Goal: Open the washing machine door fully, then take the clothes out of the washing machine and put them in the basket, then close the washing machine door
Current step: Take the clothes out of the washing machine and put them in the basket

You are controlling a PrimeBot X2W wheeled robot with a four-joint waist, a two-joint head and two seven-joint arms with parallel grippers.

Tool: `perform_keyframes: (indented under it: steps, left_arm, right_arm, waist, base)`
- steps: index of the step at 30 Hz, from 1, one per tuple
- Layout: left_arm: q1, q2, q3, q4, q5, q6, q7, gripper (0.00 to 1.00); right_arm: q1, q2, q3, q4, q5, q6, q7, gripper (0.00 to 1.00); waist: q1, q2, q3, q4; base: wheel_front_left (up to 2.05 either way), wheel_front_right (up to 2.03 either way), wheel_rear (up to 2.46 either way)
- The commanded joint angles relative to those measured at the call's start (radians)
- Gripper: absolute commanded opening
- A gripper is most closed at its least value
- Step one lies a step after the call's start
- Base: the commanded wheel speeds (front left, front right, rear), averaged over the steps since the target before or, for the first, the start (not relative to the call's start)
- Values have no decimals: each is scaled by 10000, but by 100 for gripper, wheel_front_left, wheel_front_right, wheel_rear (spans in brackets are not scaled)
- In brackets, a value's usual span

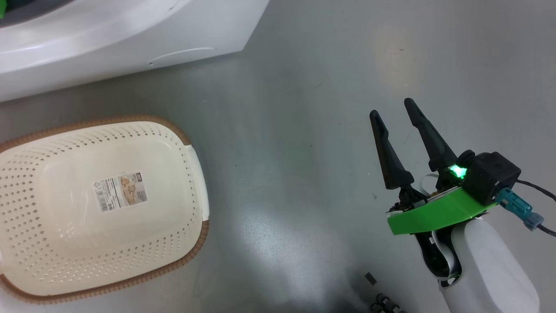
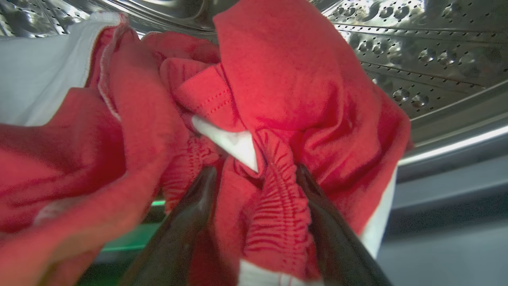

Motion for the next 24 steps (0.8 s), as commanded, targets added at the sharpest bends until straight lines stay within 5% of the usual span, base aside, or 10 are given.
perform_keyframes:
  steps: [1,2,4,24]
  left_arm:
    - [-82,448,-5,-23,83,27,115,100]
    - [-94,438,-23,20,85,25,103,59]
    - [-107,411,-53,84,73,15,75,0]
    - [1241,110,-619,-397,-96,-66,-2556,0]
  right_arm:
    - [5,21,188,-174,132,65,-63,100]
    - [1,21,193,-161,136,65,-63,100]
    - [-5,21,206,-135,146,65,-63,100]
    - [-40,22,337,290,188,65,-63,100]
  waist:
    - [0,-1,-16,1]
    - [0,-1,-36,2]
    - [0,-1,-74,4]
    - [0,-1,-1588,495]
  base:
    - [0,0,0]
    - [0,0,0]
    - [0,0,0]
    - [0,0,0]
